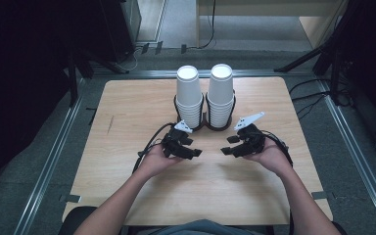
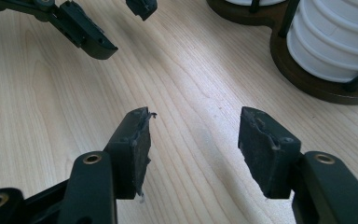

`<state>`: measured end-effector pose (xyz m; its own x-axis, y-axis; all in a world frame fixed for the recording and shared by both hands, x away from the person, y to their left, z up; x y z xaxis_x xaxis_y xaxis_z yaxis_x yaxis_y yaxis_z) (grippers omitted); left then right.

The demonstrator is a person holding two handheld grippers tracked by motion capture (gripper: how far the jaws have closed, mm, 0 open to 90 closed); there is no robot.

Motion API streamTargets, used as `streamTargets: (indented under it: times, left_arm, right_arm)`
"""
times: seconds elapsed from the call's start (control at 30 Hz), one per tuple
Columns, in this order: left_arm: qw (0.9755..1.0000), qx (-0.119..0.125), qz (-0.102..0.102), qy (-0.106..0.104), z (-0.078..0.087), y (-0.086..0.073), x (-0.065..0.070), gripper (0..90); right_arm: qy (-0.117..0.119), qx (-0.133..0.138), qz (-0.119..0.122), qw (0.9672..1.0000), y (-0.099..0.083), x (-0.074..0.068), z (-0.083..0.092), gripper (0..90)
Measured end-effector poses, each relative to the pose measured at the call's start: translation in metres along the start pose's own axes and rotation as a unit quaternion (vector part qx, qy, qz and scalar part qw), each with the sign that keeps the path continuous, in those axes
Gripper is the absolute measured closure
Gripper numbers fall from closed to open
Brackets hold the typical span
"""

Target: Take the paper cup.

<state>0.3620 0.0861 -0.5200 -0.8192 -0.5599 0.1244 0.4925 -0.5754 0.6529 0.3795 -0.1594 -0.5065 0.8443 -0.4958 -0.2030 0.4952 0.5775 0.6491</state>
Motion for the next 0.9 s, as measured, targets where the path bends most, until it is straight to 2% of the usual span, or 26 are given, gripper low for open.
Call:
streamTargets:
  times: [0.43, 0.6, 0.83, 0.9]
  left_arm:
    - [1.0, 0.008, 0.001, 0.001, 0.0005, 0.0017, -0.0007, 40.8]
    - [1.0, 0.008, -0.002, 0.001, 0.0008, 0.0033, 0.0001, 45.6]
    - [1.0, 0.004, 0.004, 0.0, 0.0005, 0.0058, -0.0003, 57.6]
    - [1.0, 0.004, 0.003, 0.0, 0.0002, 0.0073, -0.0013, 62.7]
  right_arm:
    - [0.0, 0.001, -0.004, 1.0, -0.001, -0.0002, 0.0018, 43.2]
    - [-0.001, 0.004, -0.006, 1.0, -0.0022, 0.0004, 0.0042, 43.2]
    - [-0.003, 0.001, -0.006, 1.0, -0.0022, -0.0008, 0.0066, 41.7]
    - [-0.003, 0.008, -0.006, 0.9999, -0.0014, -0.0012, 0.0091, 40.8]
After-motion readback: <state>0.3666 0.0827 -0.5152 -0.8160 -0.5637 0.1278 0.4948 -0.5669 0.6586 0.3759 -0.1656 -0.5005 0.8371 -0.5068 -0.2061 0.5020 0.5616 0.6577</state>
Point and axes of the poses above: each handheld gripper's, and its own axes: z roughly backward along the jaws, y roughly out of its top, x roughly to its right, the point moved 2 cm from there along -z, roughly forward along the jaws, and after that the axes turned 4 degrees about -z, right-handed, at the moved point
